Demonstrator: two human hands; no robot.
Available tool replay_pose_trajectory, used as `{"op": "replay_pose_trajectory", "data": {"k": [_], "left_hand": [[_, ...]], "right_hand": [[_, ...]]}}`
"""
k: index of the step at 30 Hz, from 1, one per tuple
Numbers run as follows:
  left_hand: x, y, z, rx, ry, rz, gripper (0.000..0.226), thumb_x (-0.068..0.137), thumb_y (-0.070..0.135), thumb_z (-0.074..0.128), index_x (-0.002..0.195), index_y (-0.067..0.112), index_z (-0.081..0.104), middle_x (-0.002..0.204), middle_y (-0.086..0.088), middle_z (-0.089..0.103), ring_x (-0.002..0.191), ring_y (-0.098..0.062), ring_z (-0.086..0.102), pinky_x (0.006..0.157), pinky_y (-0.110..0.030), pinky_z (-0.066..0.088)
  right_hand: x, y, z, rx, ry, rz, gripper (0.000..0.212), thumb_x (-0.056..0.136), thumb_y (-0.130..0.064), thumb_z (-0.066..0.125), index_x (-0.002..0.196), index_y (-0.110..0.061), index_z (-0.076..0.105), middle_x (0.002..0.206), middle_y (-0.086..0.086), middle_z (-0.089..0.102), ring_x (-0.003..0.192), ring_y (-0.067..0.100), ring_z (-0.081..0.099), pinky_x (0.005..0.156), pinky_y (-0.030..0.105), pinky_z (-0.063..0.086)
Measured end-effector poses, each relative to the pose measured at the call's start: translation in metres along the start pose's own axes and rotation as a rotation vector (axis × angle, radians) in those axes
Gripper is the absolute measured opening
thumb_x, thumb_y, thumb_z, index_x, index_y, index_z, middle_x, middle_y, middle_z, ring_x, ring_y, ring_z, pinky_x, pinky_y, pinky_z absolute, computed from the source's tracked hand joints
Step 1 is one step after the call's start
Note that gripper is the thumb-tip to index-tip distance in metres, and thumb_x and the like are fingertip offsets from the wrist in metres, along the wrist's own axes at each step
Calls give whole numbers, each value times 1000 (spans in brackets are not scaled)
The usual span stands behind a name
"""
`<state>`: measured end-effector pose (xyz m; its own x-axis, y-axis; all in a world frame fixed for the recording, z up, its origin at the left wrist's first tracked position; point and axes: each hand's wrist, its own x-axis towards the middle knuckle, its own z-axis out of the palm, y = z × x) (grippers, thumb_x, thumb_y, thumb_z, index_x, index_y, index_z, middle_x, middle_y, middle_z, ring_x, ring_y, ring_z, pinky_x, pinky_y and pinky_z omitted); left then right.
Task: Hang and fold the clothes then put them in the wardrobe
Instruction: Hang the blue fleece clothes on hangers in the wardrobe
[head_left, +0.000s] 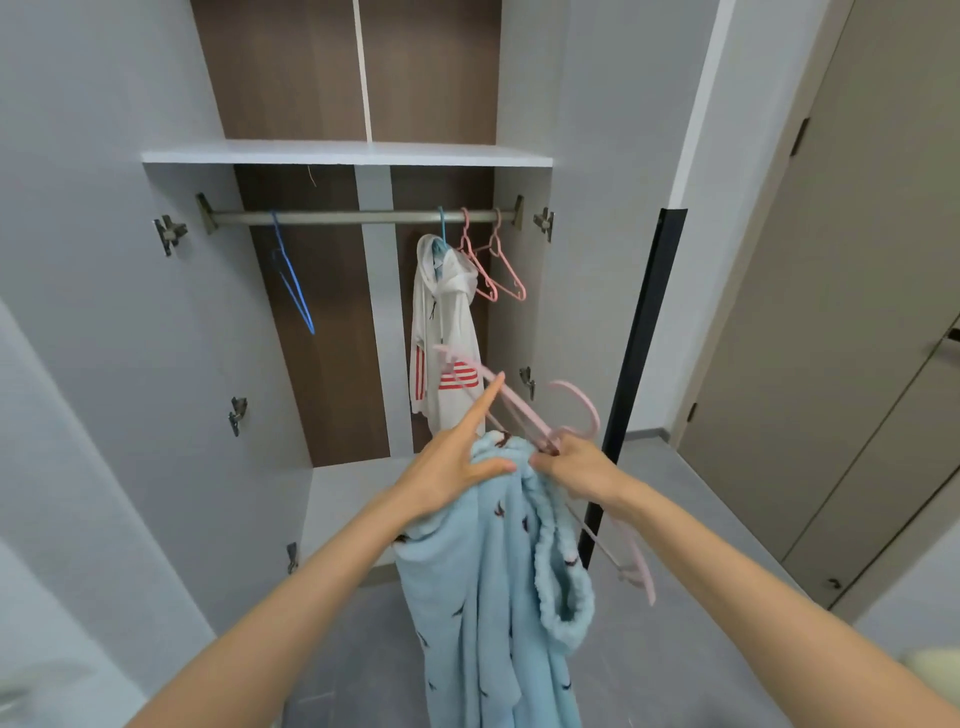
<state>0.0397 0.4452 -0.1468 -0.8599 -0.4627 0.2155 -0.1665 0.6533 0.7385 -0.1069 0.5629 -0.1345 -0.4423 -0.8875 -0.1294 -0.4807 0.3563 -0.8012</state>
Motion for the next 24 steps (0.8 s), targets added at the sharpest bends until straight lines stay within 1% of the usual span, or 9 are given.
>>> {"op": "replay_pose_trajectory", "data": {"k": [3, 6, 10, 12, 15, 17, 19, 21, 24], "left_hand": [[-1, -7, -3, -93, 51, 47, 81, 89, 31, 63, 141, 58, 8, 112, 4, 58, 101, -7, 57, 88, -9, 38], [1, -4, -8, -98, 86, 46, 63, 92, 18, 60, 137, 47, 28, 114, 2, 51, 99, 2, 52, 85, 2, 34], [-22, -12, -72, -97, 174, 52, 32, 93, 8, 56, 124, 16, 58, 119, 2, 61, 103, -2, 54, 89, -5, 42], [-19, -16, -82, 6, 200, -1, 29, 92, 4, 53, 116, 14, 65, 106, 7, 64, 96, -5, 56, 76, -3, 43], [-24, -30, -86, 320, 266, -167, 36, 84, -6, 45, 102, 13, 69, 90, 1, 65, 84, -18, 59, 61, -14, 37], [-25, -41, -90, 467, 328, -292, 32, 81, -4, 42, 98, 8, 66, 98, -11, 62, 83, -27, 57, 66, -25, 40], [-23, -41, -94, 502, 307, -396, 21, 83, 3, 44, 94, 6, 61, 99, -13, 55, 82, -27, 52, 66, -30, 40], [-15, -34, -97, 413, 245, -473, 9, 84, 8, 46, 87, 11, 54, 87, -5, 54, 80, -23, 50, 59, -27, 37], [-2, -24, -98, -104, 204, -593, 12, 88, 6, 49, 78, 13, 49, 82, -4, 52, 82, -20, 49, 64, -26, 41]], "right_hand": [[3, -8, -7, 30, 107, 6, 6, 93, -14, 49, 89, -11, 52, 84, 2, 53, 69, 7, 48, 55, 18, 39], [5, -19, -12, 20, 152, 5, 12, 93, -9, 47, 98, -1, 53, 82, 3, 49, 68, 9, 45, 56, 21, 37], [-7, -73, 16, -19, 218, -88, 18, 94, -9, 44, 104, 4, 54, 80, 0, 49, 69, 10, 45, 58, 19, 37], [-12, -82, 13, -57, 251, -145, 19, 95, -7, 43, 103, 5, 57, 84, 4, 52, 69, 14, 46, 54, 16, 37], [-14, -76, 9, -88, 263, -139, 20, 95, -5, 43, 102, 7, 57, 84, 10, 51, 69, 19, 44, 45, 11, 34], [-18, -74, 9, -115, 252, -116, 19, 95, -5, 44, 103, 6, 56, 84, 9, 53, 74, 20, 47, 49, 13, 36], [-17, -69, 12, -176, 215, -102, 20, 95, -6, 43, 105, 7, 55, 88, 11, 54, 73, 21, 47, 56, 23, 37], [-15, -66, 18, -232, 169, -74, 21, 96, -7, 42, 105, 7, 54, 92, 14, 54, 72, 21, 47, 57, 25, 37], [-15, -58, 29, -251, 91, -31, 16, 96, -6, 42, 105, 4, 52, 93, 12, 54, 70, 18, 48, 59, 21, 41]]}}
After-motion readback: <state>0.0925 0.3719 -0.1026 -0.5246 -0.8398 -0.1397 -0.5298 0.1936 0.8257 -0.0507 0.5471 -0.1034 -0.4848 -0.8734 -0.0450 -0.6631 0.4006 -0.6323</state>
